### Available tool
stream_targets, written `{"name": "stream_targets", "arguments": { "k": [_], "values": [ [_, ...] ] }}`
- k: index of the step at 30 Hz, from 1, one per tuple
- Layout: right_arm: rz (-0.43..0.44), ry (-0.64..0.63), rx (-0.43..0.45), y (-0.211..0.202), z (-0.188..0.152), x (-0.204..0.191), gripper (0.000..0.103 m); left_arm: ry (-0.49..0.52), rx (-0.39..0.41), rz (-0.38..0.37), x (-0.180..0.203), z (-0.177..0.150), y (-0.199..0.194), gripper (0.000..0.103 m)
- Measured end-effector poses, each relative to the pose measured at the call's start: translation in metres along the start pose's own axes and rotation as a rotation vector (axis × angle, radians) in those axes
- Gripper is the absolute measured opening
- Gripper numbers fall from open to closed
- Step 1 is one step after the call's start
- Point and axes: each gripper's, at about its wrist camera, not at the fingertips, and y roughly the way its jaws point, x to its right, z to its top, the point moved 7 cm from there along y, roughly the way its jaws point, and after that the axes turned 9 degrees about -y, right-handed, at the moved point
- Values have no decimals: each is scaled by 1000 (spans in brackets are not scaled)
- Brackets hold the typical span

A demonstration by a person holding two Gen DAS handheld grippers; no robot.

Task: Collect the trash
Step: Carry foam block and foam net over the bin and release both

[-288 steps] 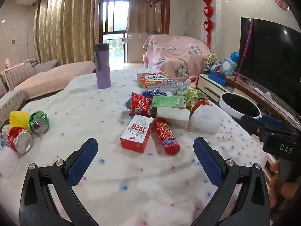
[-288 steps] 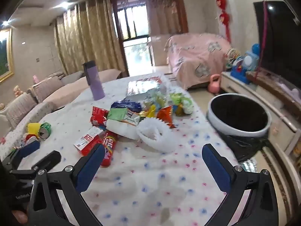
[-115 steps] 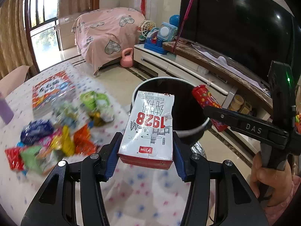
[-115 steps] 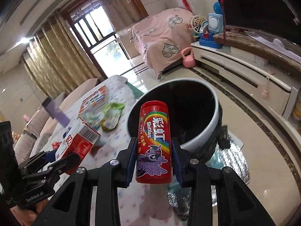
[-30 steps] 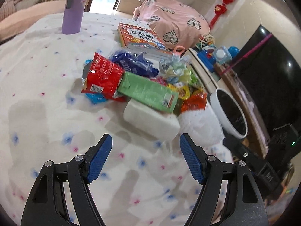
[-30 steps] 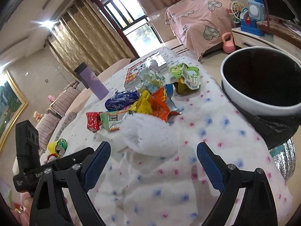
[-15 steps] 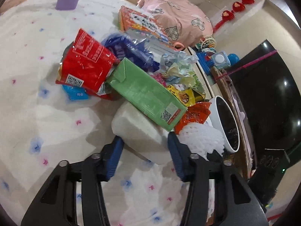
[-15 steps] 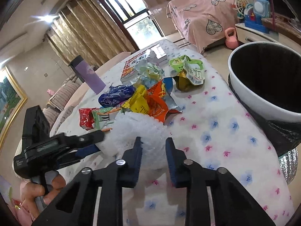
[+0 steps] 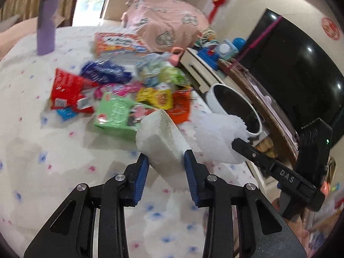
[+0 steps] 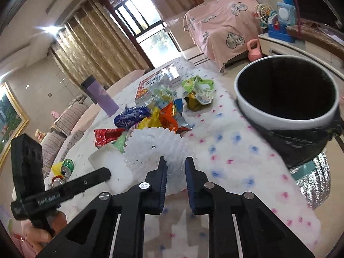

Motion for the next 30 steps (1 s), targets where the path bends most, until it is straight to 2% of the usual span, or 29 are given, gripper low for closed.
{"name": "stream_targets", "arguments": {
  "k": [11,30],
  "values": [
    [-60,50,86,-38,19,36,17,99,18,-36,45,5,6,32],
    [-178,129,149,-67,51,126,17,276,-13,-61,142,32,70,32]
  ]
}}
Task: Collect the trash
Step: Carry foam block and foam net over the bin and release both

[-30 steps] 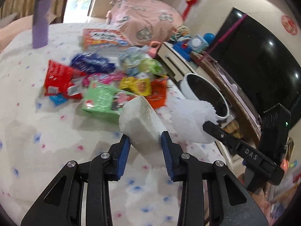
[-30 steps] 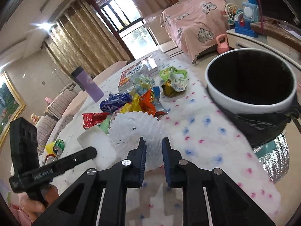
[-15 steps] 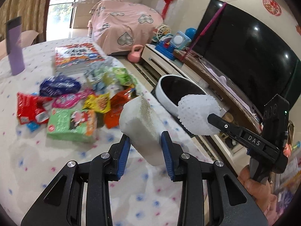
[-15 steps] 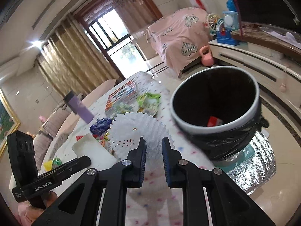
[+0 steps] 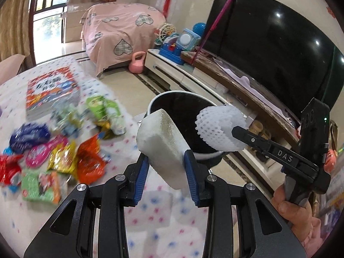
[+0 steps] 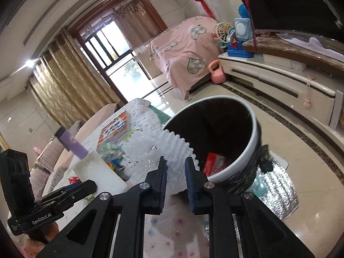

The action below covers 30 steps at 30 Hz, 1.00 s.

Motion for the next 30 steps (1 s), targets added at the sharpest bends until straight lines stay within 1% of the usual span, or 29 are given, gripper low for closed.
{"name": "stream_targets", "arguments": {
  "k": [4,10,17,21,23,24,25,26,27,29,30],
  "values": [
    [-24,-1,5,3,12,16,17,41,-10,5,16,12,18,32],
    [-40,6,-5,15,23,32,17,79,-41,17,29,23,46,32],
    [-65,9,-25,27,31,48,17,85,-71,27,33,31,71,33],
    [-75,6,-40,33,33,52,18,85,-87,37,34,34,82,36],
    [-75,9,-50,38,33,56,21,87,-94,47,35,33,86,41],
    [-77,9,-54,40,34,59,21,86,-97,47,34,33,87,49],
    [-78,11,-56,41,34,60,21,82,-100,51,34,33,87,60],
    [-74,15,-57,41,34,61,22,80,-95,54,33,33,87,64],
    [-70,21,-58,42,33,62,28,79,-88,54,33,33,85,65],
    [-67,32,-56,41,34,64,37,73,-86,53,32,33,83,68],
    [-66,32,-54,40,34,64,39,68,-85,54,30,32,81,70]
  ]
}}
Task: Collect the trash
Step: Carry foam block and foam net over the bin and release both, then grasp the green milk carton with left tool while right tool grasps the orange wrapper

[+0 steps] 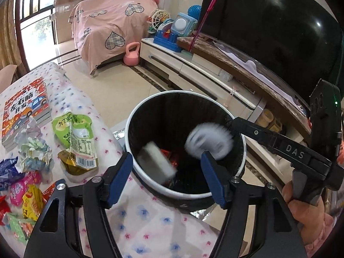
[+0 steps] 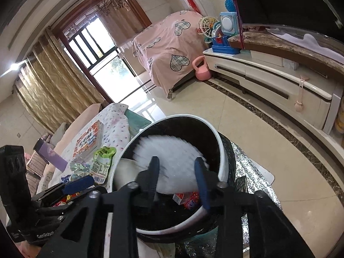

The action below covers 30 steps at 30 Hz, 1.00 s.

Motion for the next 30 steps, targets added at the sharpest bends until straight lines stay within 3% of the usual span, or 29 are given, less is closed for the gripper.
{"name": "stream_targets", "arguments": {
  "k": [5,9,16,30],
  "values": [
    [8,5,15,-5,0,-4,56,-36,14,0,-11,-7,-13,76],
    [20,8,47,-15,-4,-14,81,-74,17,-2,-24,-22,-28,76],
    [63,-24,65,-27,-24,-50,89,-136,29,24,-57,-54,-57,77],
    [171,-63,-16,-22,-81,-124,90,-303,68,101,-139,-111,-113,77]
  ]
}}
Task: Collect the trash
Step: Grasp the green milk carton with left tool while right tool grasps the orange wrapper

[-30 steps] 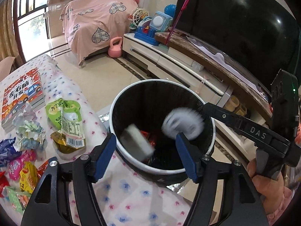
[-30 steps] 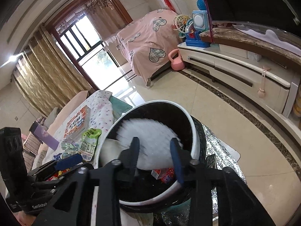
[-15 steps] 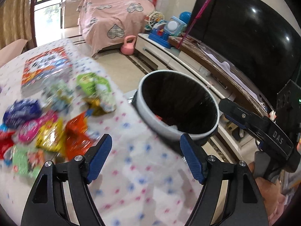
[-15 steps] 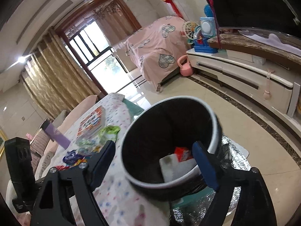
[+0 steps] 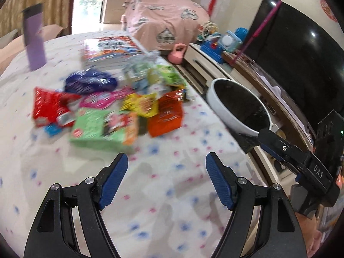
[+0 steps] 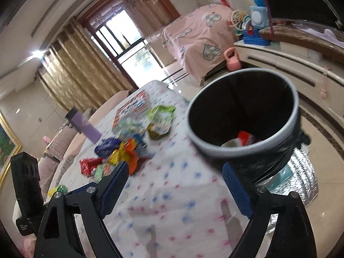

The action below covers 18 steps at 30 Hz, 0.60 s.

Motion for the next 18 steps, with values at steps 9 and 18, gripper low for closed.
{"name": "stream_targets", "arguments": {
  "k": [9,18],
  "values": [
    [34,-56,-51,19,-21,-42,90,-88,16,42,-51,-5,-14,77],
    [51,-95,-86,39,-26,-64,90,-123,11,49,-72,-2,-13,77]
  ]
}}
